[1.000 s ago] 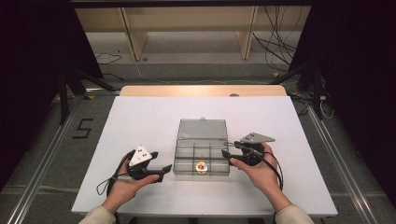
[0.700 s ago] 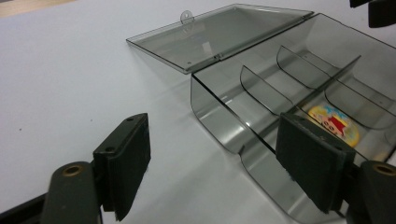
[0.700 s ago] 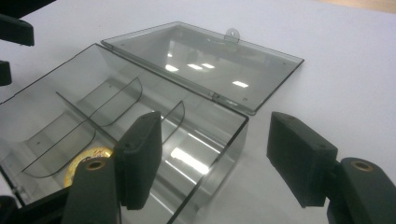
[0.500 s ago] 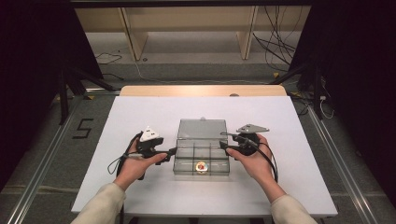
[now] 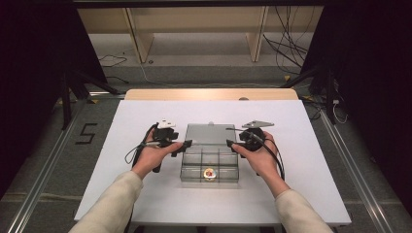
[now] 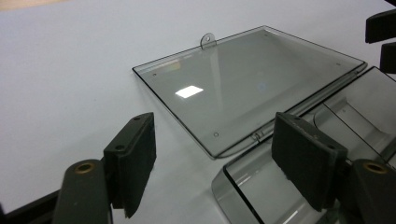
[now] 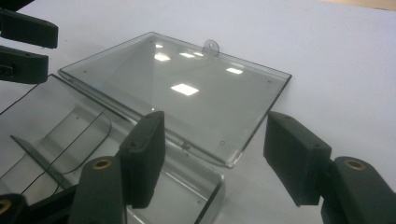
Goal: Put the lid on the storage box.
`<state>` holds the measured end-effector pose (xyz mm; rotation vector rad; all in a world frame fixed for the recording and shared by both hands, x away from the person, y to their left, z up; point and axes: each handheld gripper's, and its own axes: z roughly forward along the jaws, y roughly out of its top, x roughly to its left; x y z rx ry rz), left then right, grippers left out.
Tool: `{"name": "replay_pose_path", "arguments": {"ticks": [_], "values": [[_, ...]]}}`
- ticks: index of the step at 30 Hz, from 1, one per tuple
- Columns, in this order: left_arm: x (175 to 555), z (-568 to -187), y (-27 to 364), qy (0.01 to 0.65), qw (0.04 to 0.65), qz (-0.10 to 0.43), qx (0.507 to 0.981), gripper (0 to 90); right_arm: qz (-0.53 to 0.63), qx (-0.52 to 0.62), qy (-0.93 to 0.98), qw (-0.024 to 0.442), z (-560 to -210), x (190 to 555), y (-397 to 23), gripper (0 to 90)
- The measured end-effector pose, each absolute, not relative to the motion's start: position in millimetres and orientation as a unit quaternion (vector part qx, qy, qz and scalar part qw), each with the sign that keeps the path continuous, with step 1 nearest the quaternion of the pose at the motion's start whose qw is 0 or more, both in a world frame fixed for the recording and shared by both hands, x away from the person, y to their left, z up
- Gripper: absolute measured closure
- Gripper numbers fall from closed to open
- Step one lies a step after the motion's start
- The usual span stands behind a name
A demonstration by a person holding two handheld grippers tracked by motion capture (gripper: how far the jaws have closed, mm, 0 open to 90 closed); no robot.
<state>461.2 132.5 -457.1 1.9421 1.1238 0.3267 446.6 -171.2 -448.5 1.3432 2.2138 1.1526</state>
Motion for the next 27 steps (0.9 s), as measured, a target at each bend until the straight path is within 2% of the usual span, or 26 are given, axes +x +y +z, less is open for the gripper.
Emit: {"name": "replay_pose_path", "arguments": {"ticks": [12, 27], "values": [[479, -463, 124, 0.481, 0.408, 0.097, 0.770, 32.6, 0.378, 0.496, 0.770, 0.138, -453, 464, -167, 39.5], [487, -470, 127, 0.523, 0.400, 0.061, 0.750, 33.9, 0.360, 0.529, 0.763, 0.092, -459, 477, -168, 38.7]]}}
